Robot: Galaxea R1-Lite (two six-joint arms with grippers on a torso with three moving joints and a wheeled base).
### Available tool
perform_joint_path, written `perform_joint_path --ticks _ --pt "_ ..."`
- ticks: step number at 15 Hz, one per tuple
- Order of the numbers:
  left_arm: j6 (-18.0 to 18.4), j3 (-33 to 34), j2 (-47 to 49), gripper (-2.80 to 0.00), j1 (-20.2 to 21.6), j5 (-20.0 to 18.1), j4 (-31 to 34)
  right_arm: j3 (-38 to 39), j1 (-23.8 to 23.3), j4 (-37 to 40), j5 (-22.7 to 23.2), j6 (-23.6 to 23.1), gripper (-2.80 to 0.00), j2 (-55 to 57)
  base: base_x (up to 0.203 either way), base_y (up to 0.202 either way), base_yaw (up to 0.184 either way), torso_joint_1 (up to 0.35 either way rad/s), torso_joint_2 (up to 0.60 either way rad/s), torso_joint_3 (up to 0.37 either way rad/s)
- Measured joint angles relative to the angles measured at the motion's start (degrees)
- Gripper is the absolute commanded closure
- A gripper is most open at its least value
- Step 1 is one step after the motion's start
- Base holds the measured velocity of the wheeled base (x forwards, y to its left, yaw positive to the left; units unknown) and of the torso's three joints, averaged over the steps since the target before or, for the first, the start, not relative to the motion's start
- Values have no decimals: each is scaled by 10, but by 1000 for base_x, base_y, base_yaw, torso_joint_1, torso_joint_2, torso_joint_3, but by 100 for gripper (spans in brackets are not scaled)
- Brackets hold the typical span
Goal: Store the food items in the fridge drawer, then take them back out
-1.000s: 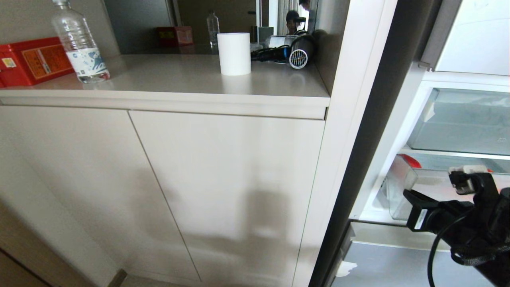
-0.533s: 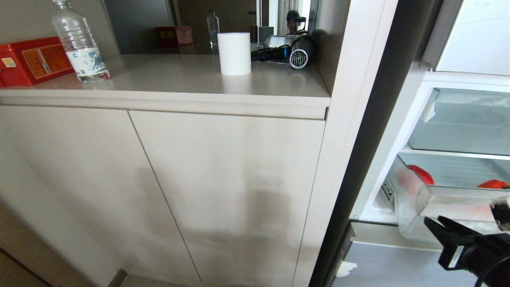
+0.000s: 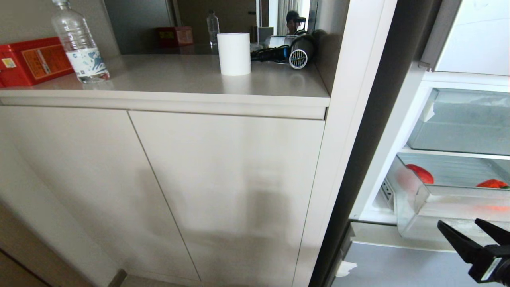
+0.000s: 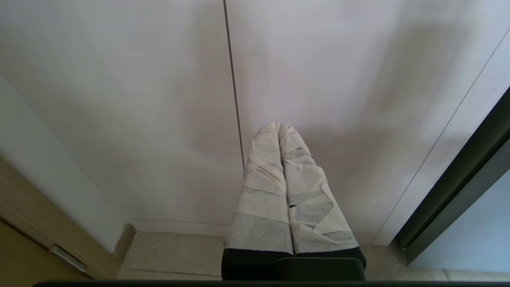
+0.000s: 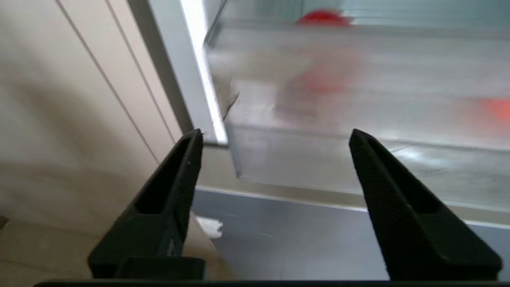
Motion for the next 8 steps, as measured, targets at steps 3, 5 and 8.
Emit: perform_joint_path --ticks 3,5,8 --pt "0 0 0 0 0 0 0 -89 -2 171 -1 0 0 -113 0 0 0 0 0 0" --pt "0 0 0 0 0 0 0 -188 -3 330 -1 2 0 -167 0 0 0 0 0 0" --pt "0 0 0 0 0 0 0 -287 -11 508 -7 3 0 -164 0 0 0 0 0 0"
